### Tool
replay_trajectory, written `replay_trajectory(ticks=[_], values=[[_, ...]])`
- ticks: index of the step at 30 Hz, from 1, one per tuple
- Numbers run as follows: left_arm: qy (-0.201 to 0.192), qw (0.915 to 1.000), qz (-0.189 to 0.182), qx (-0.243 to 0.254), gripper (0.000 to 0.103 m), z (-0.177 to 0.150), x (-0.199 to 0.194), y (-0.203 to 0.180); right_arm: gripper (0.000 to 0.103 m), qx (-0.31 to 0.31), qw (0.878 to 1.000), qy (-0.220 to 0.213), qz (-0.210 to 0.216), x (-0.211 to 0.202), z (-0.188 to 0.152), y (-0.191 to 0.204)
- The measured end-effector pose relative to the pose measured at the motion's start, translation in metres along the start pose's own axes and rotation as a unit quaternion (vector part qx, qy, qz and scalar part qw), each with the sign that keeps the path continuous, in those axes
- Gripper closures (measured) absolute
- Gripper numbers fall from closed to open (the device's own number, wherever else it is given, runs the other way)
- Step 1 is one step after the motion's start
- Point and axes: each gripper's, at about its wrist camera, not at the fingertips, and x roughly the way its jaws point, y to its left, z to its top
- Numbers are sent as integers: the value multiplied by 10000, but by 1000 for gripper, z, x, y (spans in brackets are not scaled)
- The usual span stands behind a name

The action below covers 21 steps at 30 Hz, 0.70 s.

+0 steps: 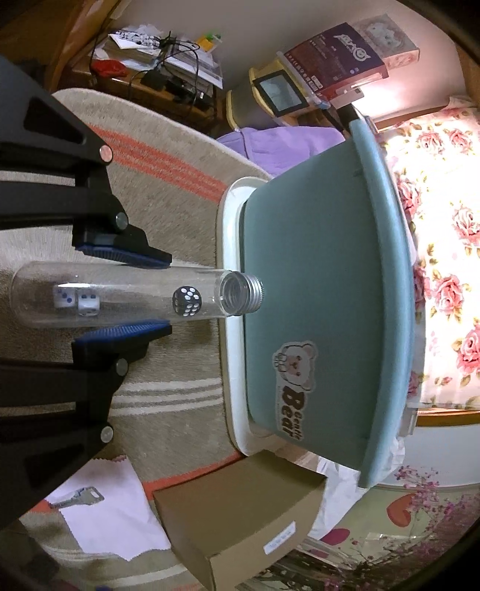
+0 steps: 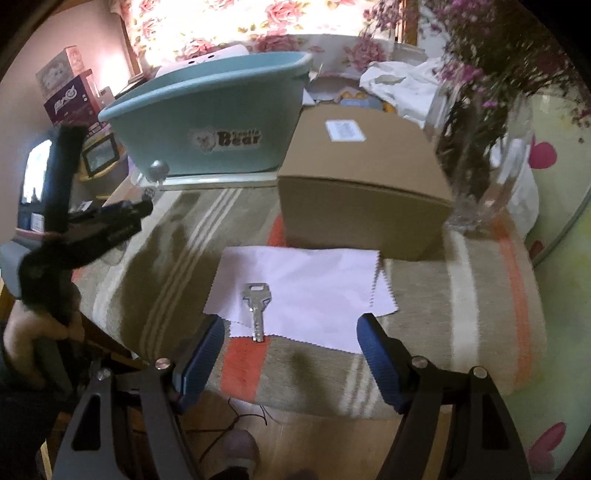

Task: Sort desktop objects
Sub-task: 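Close the left gripper on the dice bottle while the right gripper grasps the silver key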

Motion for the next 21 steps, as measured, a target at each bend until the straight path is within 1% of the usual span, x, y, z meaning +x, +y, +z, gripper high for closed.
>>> replay_trajectory(ticks=[3, 5, 7, 12, 14, 16, 19, 21], values=[[-96, 9999, 13, 27, 71, 4, -9, 2, 31, 86, 9999, -11, 138, 11, 1, -1], [-153, 9999, 19, 33, 71, 7, -15, 4, 39, 102, 9997, 25, 203, 19, 2, -1], [-211, 9998, 22, 24, 71, 9, -22, 4, 44, 83, 9996, 59, 259, 26, 5, 1], [-281, 9996, 22, 25, 71, 14, -32, 6, 54, -87, 9995, 90, 285, 42, 8, 11], [-312, 9995, 22, 51, 71, 16, -37, 6, 62, -155, 9994, 117, 280, 48, 9, 15], [-357, 9993, 28, 73, 71, 18, -41, 6, 64, -224, 9993, 154, 269, 54, 9, 19], [-415, 9991, 14, 72, 71, 22, -49, 8, 70, -244, 9992, 193, 265, 61, 9, 21], [-448, 9990, 5, 63, 71, 25, -54, 8, 71, -231, 9991, 218, 279, 65, 10, 22]])
